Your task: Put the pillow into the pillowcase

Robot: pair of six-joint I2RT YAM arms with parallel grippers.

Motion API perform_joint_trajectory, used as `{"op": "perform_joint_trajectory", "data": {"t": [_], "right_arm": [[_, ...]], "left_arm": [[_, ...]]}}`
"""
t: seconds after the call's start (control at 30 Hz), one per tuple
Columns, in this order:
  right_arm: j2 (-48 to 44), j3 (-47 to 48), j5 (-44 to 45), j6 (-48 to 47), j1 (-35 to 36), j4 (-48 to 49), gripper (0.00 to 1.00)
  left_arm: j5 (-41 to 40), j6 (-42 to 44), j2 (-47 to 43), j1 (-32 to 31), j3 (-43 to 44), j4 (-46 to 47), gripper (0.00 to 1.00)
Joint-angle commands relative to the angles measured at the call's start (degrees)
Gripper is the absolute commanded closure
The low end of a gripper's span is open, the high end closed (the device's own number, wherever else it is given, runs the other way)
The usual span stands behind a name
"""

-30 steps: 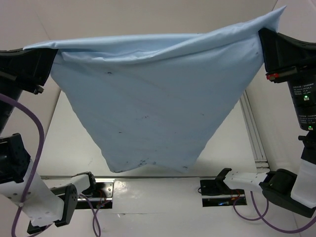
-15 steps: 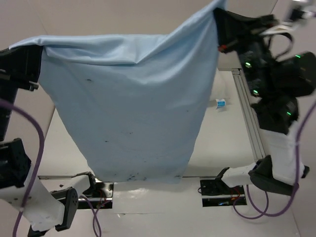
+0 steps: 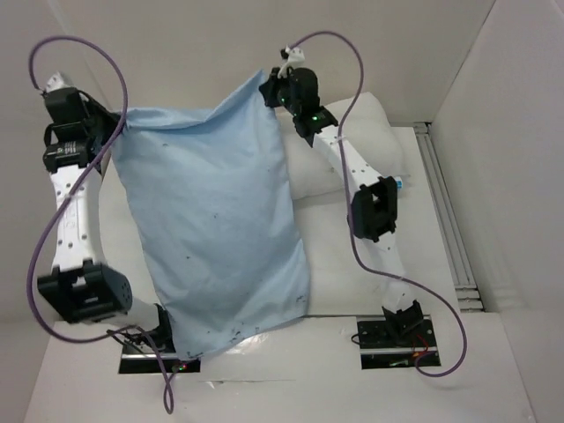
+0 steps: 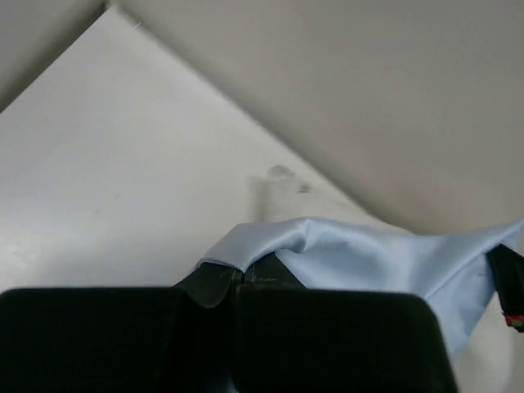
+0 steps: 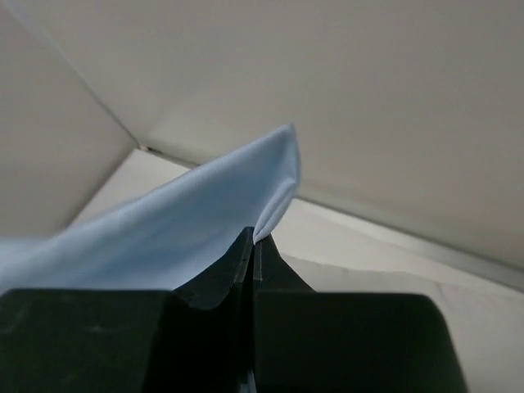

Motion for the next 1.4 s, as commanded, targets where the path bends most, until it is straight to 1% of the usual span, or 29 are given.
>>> {"op": "perform_joint_trajectory", "data": {"t": [0.0, 0.03, 0.07, 0.1, 0.13, 0.17, 0.2, 0.23, 0.27, 0.3, 0.33, 0.4, 0.53, 0.57, 0.63, 0.67, 0.7, 0.73, 0.8, 0.9, 1.03, 1.1, 1.13, 1.17, 1.2, 1.23, 1.27, 1.3, 1.37], "right_arm": [[7.63, 9.86, -8.98, 8.14, -2.32, 9.83, 1.00], [9.92, 11.62, -9.69, 9.36, -2.32, 9.84, 1.00], [12.47, 12.68, -10.31, 9.90, -2.32, 10.71, 1.00], [12.49, 12.69, -11.09, 9.90, -2.32, 10.71, 1.00], [11.62, 11.48, -12.32, 9.90, -2.32, 10.72, 0.96], [10.22, 8.42, -12.94, 9.90, -2.84, 9.32, 0.84], [8.29, 5.78, -13.56, 8.86, -2.85, 9.31, 0.46], [6.10, 2.97, -14.09, 8.24, -3.37, 9.31, 0.29], [1.29, 0.42, -14.09, 7.45, -4.42, 8.26, 0.18], [-0.93, -3.87, -13.57, 7.44, -4.95, 7.56, 0.11], [-3.04, -5.14, -12.08, 7.44, -5.74, 6.33, 0.05], [-8.67, -8.47, -12.07, 7.44, -8.11, 3.25, 0.02], [-15.71, -11.47, -6.90, 7.44, -11.46, -5.44, 0.00], [-17.90, -12.26, -6.01, 6.75, -12.77, -9.46, 0.00], [-19.23, -14.10, -3.30, 6.22, -14.00, -14.57, 0.00], [-19.76, -14.72, 1.59, 5.60, -14.53, -17.29, 0.00], [-20.98, -15.77, 3.82, 5.07, -15.50, -21.15, 0.00], [-21.69, -19.00, 6.80, 4.55, -16.11, -22.23, 0.00], [-22.39, -21.66, 7.62, 3.32, -17.78, -24.34, 0.00], [-20.83, -22.55, 7.62, 2.52, -19.01, -27.33, 0.00], [-14.95, -23.33, 7.00, 1.99, -20.16, -29.63, 0.00], [-11.87, -23.87, 4.73, 1.99, -20.77, -29.63, 0.00], [-11.07, -24.39, 4.72, 1.99, -20.78, -29.63, 0.02], [-10.45, -25.44, 3.85, 1.99, -20.78, -28.84, 0.06], [-9.84, -26.06, 2.19, 1.99, -21.48, -28.84, 0.15], [-9.22, -26.67, 1.65, 2.51, -22.00, -28.14, 0.49], [-9.22, -27.90, 1.64, 3.04, -22.01, -28.13, 0.80], [-9.22, -28.69, 2.69, 4.44, -22.53, -28.13, 1.00], [-13.33, -34.83, 4.53, 6.20, -23.24, -25.16, 1.00]], "left_arm": [[-8.35, 0.27, 4.99, 2.66, -1.66, 5.31, 1.00], [-7.38, -1.30, 9.44, 3.37, -1.66, 5.32, 1.00], [-7.37, -2.10, 11.23, 4.24, -0.79, 5.32, 1.00], [-6.85, -2.63, 12.64, 4.86, -0.26, 4.71, 1.00], [-5.11, -2.63, 13.96, 5.39, -0.25, 4.71, 0.96], [-3.52, -2.11, 16.50, 6.18, 1.66, 3.92, 0.81], [-1.85, -1.50, 17.74, 6.19, 2.72, 2.09, 0.55], [1.82, -0.71, 18.62, 6.19, 3.69, 1.37, 0.30], [3.33, 0.52, 19.24, 5.58, 4.40, 0.84, 0.11], [4.05, 1.23, 18.72, 4.70, 4.40, 0.84, 0.05], [4.05, 2.10, 18.20, 3.65, 4.40, 0.84, 0.03], [4.05, 5.09, 16.36, -0.57, 4.40, 0.84, 0.02], [4.75, 8.88, 17.21, -9.44, 6.07, -0.65, 0.10], [5.63, 10.53, 18.35, -13.55, 7.73, -1.61, 0.10], [5.63, 11.17, 21.25, -17.79, 9.58, -4.08, 0.10], [5.63, 13.25, 24.92, -19.90, 10.72, -4.87, 0.10], [4.50, 13.28, 27.22, -23.75, 14.47, -6.27, 0.10], [2.23, 14.67, 31.68, -25.44, 16.51, -8.98, 0.10], [-2.17, 14.68, 35.84, -29.66, 22.21, -11.19, 0.08], [-7.61, 15.65, 40.59, -31.86, 25.58, -12.87, 0.07], [-7.64, 14.95, 46.92, -31.79, 28.65, -12.87, 0.05], [-4.93, 13.20, 49.30, -30.39, 29.19, -12.87, 0.16], [-4.22, 13.19, 49.30, -29.85, 29.19, -12.87, 0.25], [-3.69, 12.40, 49.30, -29.24, 29.19, -12.87, 0.61], [-3.68, 11.88, 48.35, -28.62, 28.67, -12.87, 0.79], [-2.99, 10.74, 47.38, -27.14, 27.44, -12.87, 0.96], [-2.98, 10.21, 46.33, -26.34, 26.65, -12.87, 1.00], [-2.28, 9.68, 43.71, -25.46, 25.68, -12.26, 1.00], [-2.28, 9.15, 40.62, -23.26, 21.91, -10.16, 1.00]]}}
